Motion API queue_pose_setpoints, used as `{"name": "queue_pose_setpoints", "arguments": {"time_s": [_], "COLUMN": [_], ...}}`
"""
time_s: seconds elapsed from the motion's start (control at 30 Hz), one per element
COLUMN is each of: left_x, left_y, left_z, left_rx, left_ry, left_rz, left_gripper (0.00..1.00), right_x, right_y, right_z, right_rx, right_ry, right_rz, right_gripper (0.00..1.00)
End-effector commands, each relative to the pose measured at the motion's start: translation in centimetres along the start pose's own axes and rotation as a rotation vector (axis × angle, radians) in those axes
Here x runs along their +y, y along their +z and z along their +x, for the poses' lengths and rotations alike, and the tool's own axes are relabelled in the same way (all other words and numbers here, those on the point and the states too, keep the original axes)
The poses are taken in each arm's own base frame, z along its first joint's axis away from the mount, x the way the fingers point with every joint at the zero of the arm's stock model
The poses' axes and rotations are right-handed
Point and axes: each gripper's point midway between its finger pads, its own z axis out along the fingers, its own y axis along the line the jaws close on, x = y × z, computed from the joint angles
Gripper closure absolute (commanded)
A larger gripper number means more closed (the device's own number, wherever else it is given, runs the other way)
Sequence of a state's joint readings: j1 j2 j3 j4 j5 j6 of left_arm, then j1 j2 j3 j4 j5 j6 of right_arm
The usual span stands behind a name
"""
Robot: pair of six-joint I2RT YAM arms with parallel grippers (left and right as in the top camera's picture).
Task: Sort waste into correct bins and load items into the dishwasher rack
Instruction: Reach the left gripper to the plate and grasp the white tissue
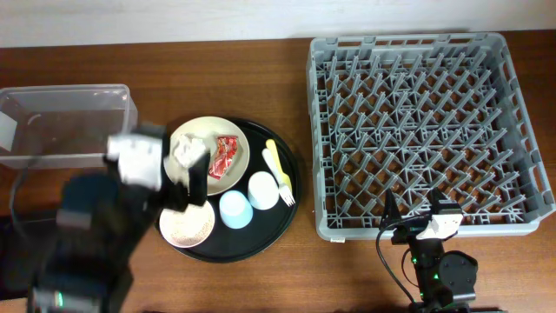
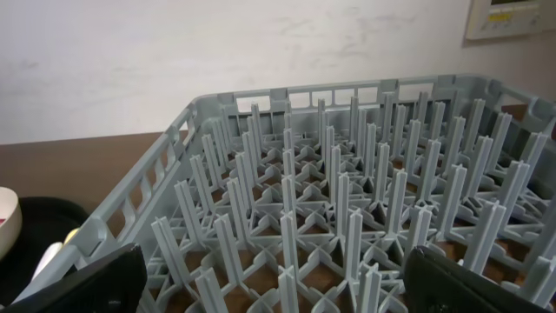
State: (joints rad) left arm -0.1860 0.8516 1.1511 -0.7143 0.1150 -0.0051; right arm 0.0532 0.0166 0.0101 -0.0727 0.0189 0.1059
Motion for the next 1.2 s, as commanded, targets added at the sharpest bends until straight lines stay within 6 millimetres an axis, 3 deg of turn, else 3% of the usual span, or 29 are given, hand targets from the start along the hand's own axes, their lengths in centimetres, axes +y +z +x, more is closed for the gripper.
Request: {"name": "queue_pose_setpoints", "arguments": {"time_s": [0.0,0.13,0.3,0.4,0.47,0.57,0.73,0.93,1.0,1.07,1.13,1.17], "left_x": [2.3,3.0,3.6,4.7,5.4,6.7,8.4,8.7,8.7,8.8,8.8,8.9], "left_y": [3.3,8.8,12.8,15.5,17.5,19.3,21.7,23.9,24.1,24.2,24.1,24.1], "left_z": [-1.1,1.5,6.9,10.6,13.9,17.3,19.4,22.9,23.3,23.2,23.2,23.0], "left_rx": [0.19,0.339,0.551,0.672,0.768,0.852,0.861,0.919,0.925,0.921,0.923,0.918], "left_ry": [0.042,0.033,0.008,-0.08,-0.108,-0.137,-0.114,-0.109,-0.108,-0.108,-0.11,-0.111], "left_rz": [-0.111,-0.107,-0.11,-0.182,-0.227,-0.311,-0.4,-0.402,-0.402,-0.403,-0.404,-0.405], "left_gripper": [0.01,0.01,0.01,0.11,0.25,0.28,0.28,0.29,0.56,0.59,0.87,0.95], "right_x": [-0.4,-0.4,-0.4,-0.4,-0.4,-0.4,-0.4,-0.4,-0.4,-0.4,-0.4,-0.4], "right_y": [0.0,0.0,0.0,0.0,0.0,0.0,0.0,0.0,0.0,0.0,0.0,0.0], "right_z": [0.3,0.3,0.3,0.3,0.3,0.3,0.3,0.3,0.3,0.3,0.3,0.3], "right_rx": [0.006,0.005,0.005,0.006,0.005,0.006,0.006,0.006,0.005,0.006,0.005,0.005], "right_ry": [0.007,0.007,0.007,0.007,0.007,0.007,0.007,0.007,0.007,0.007,0.007,0.007], "right_rz": [0.02,0.02,0.02,0.02,0.02,0.02,0.02,0.02,0.02,0.02,0.02,0.02], "right_gripper": [0.02,0.02,0.02,0.02,0.02,0.02,0.02,0.02,0.02,0.02,0.02,0.02]}}
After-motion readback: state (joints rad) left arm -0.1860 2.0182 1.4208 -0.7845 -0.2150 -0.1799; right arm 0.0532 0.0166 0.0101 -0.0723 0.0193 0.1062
